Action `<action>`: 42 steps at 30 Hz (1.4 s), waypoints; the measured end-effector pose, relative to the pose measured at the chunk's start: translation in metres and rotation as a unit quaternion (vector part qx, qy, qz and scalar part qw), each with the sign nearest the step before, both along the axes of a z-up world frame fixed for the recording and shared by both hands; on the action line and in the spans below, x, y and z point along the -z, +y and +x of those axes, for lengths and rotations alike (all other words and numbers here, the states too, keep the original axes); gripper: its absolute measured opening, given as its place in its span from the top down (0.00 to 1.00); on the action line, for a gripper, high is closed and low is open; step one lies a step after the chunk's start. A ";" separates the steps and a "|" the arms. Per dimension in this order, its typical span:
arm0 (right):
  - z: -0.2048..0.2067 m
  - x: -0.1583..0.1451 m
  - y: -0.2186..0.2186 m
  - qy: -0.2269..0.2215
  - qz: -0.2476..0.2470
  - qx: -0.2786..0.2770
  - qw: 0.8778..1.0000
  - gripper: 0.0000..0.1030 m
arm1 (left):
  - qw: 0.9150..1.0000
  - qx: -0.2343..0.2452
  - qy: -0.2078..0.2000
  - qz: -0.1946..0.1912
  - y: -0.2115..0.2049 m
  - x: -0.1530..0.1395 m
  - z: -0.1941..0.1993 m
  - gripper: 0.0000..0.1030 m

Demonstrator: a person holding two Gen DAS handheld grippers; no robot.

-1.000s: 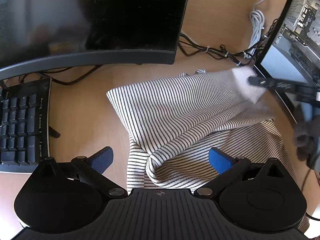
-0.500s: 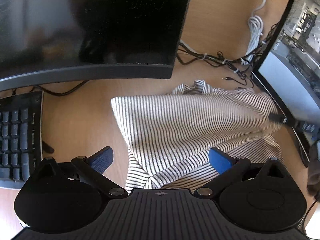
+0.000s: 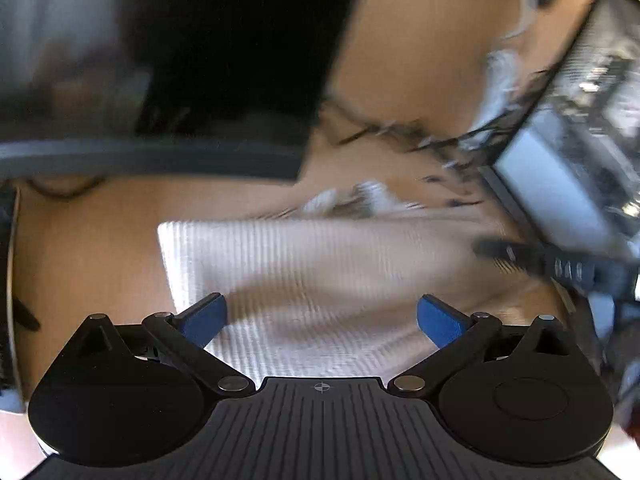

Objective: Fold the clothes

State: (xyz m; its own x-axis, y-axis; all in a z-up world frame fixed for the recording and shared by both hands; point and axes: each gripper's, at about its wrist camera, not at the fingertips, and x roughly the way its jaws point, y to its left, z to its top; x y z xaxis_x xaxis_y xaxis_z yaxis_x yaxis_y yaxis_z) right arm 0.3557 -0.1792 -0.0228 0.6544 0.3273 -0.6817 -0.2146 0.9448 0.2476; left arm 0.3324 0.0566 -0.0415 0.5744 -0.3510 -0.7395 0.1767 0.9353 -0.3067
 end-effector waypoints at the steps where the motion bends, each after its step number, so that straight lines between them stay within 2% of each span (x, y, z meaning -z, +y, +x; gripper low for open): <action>1: 0.001 0.007 -0.003 0.008 0.003 0.002 1.000 0.66 | 1.000 -0.001 -0.013 0.005 -0.001 0.001 0.000 0.00; 3: 0.001 -0.003 0.001 0.001 -0.006 -0.009 1.000 0.64 | 1.000 -0.001 -0.013 0.013 -0.005 -0.001 0.000 0.00; 6: 0.009 -0.024 0.024 -0.039 -0.025 -0.051 0.998 0.55 | 1.000 -0.013 -0.009 0.004 -0.001 -0.004 -0.004 0.00; 8: 0.021 -0.032 0.041 -0.052 -0.029 -0.077 0.995 0.54 | 1.000 -0.023 -0.004 -0.003 0.004 -0.007 -0.008 0.00; 11: 0.052 -0.020 0.065 -0.028 -0.028 -0.102 0.994 0.54 | 0.999 -0.044 0.006 -0.013 0.018 -0.015 -0.022 0.00; 17: 0.081 0.018 0.093 -0.006 -0.087 -0.153 0.984 0.52 | 0.996 -0.087 0.018 -0.024 0.048 -0.026 -0.057 0.00; 19: 0.081 0.018 0.096 -0.012 -0.097 -0.166 0.981 0.59 | 0.994 -0.107 0.024 -0.029 0.060 -0.027 -0.068 0.00; 21: 0.080 0.015 0.099 -0.011 -0.094 -0.176 0.980 0.90 | 0.991 -0.122 0.033 -0.034 0.069 -0.025 -0.075 0.00; 22: 0.076 0.010 0.101 -0.018 -0.099 -0.176 0.979 0.94 | 0.991 -0.127 0.037 -0.035 0.073 -0.024 -0.077 0.00; 23: 0.072 0.006 0.102 -0.028 -0.107 -0.174 0.979 0.94 | 0.990 -0.131 0.041 -0.036 0.077 -0.023 -0.080 0.00; 26: 0.052 -0.024 0.091 -0.052 -0.081 -0.166 0.981 0.94 | 0.990 -0.130 0.039 -0.039 0.089 -0.024 -0.088 0.00; 29: 0.018 -0.053 0.073 -0.070 -0.053 -0.165 0.982 0.95 | 0.991 -0.121 0.036 -0.044 0.098 -0.026 -0.093 0.00; 32: -0.025 -0.070 0.060 -0.076 -0.033 -0.165 0.983 0.95 | 0.991 -0.114 0.032 -0.063 0.108 -0.030 -0.092 0.00; 37: -0.090 -0.066 0.057 -0.065 -0.023 -0.170 0.983 0.95 | 0.992 -0.091 0.012 -0.090 0.117 -0.047 -0.090 0.00; 42: -0.131 -0.044 0.058 -0.037 -0.028 -0.166 0.985 0.95 | 0.995 -0.049 0.000 -0.085 0.111 -0.060 -0.084 0.00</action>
